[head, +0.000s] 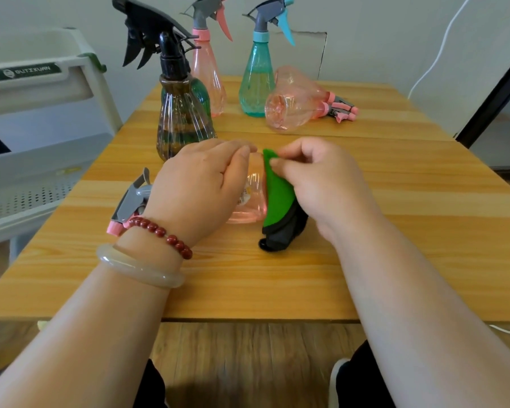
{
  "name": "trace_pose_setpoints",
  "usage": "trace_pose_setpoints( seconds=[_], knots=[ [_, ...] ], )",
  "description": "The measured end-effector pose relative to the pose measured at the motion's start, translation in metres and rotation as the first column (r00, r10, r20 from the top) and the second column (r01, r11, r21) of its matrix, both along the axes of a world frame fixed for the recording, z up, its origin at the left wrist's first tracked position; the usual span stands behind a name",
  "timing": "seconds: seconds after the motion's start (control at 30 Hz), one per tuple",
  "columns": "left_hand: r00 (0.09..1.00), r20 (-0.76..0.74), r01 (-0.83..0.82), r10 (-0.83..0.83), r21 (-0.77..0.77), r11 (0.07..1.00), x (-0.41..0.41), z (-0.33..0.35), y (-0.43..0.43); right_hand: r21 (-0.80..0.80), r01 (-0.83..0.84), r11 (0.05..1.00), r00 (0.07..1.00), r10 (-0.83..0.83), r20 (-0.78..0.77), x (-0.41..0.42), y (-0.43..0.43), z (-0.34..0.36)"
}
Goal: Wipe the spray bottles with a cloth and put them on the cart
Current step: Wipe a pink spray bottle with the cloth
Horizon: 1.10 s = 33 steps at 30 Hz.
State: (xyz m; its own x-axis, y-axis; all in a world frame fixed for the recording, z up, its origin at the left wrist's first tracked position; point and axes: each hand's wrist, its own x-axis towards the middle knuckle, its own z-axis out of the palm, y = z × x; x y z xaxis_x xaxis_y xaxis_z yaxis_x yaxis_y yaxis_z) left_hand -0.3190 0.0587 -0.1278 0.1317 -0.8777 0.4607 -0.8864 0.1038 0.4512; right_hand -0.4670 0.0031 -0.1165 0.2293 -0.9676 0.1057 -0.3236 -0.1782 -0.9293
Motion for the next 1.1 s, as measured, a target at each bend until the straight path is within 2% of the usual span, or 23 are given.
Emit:
trace_pose_setpoints(
  seconds=[0.07,0.2,0.27,0.37,0.43,0.63,0.67,0.77,0.83,1.0,1.1],
  knots=[
    [1.0,0.002,0.005,-0.005,-0.008,1.0,0.0,0.0,0.0,-0.012,0.01,1.0,0.998,-0.009,0.063,0.002,0.001,0.0],
    [1.0,0.013,0.007,-0.007,0.006,1.0,0.0,0.0,0.0,0.07,-0.003,0.998,0.985,0.015,-0.17,-0.002,0.0,-0.008],
    [1.0,0.009,0.007,-0.007,0.008,1.0,0.0,0.0,0.0,0.065,-0.017,0.998,0.979,0.03,-0.201,-0.004,-0.001,-0.006],
    [1.0,-0.008,0.007,-0.007,-0.002,1.0,0.001,0.0,-0.001,-0.013,-0.016,1.0,0.999,0.017,0.035,-0.001,0.002,0.003],
    [1.0,-0.007,0.011,-0.011,-0.005,1.0,0.0,0.0,-0.001,-0.048,-0.021,0.999,0.995,0.026,0.099,-0.001,0.004,0.004],
    [1.0,0.019,0.004,-0.004,0.011,1.0,0.001,0.0,0.0,0.053,-0.013,0.999,0.989,0.021,-0.147,-0.005,0.002,-0.008],
    [1.0,0.014,0.004,-0.004,0.012,1.0,0.0,0.001,0.0,0.044,-0.017,0.999,0.991,0.022,-0.132,-0.005,0.002,-0.005],
    [1.0,-0.001,0.006,-0.006,-0.002,1.0,-0.001,0.001,0.0,-0.024,-0.046,0.999,0.994,0.048,0.096,-0.004,0.005,0.006],
    [1.0,0.004,0.006,-0.006,-0.009,1.0,-0.001,0.001,0.001,-0.061,-0.06,0.996,0.989,0.068,0.128,-0.004,0.006,0.007],
    [0.999,0.039,0.002,-0.003,0.021,1.0,-0.001,0.002,0.0,0.083,-0.061,0.995,0.99,0.071,-0.121,-0.01,0.002,-0.006],
    [1.0,0.026,-0.007,0.006,0.021,1.0,-0.002,0.002,0.001,0.048,-0.055,0.997,0.982,0.063,-0.18,-0.009,0.001,-0.004]
  ],
)
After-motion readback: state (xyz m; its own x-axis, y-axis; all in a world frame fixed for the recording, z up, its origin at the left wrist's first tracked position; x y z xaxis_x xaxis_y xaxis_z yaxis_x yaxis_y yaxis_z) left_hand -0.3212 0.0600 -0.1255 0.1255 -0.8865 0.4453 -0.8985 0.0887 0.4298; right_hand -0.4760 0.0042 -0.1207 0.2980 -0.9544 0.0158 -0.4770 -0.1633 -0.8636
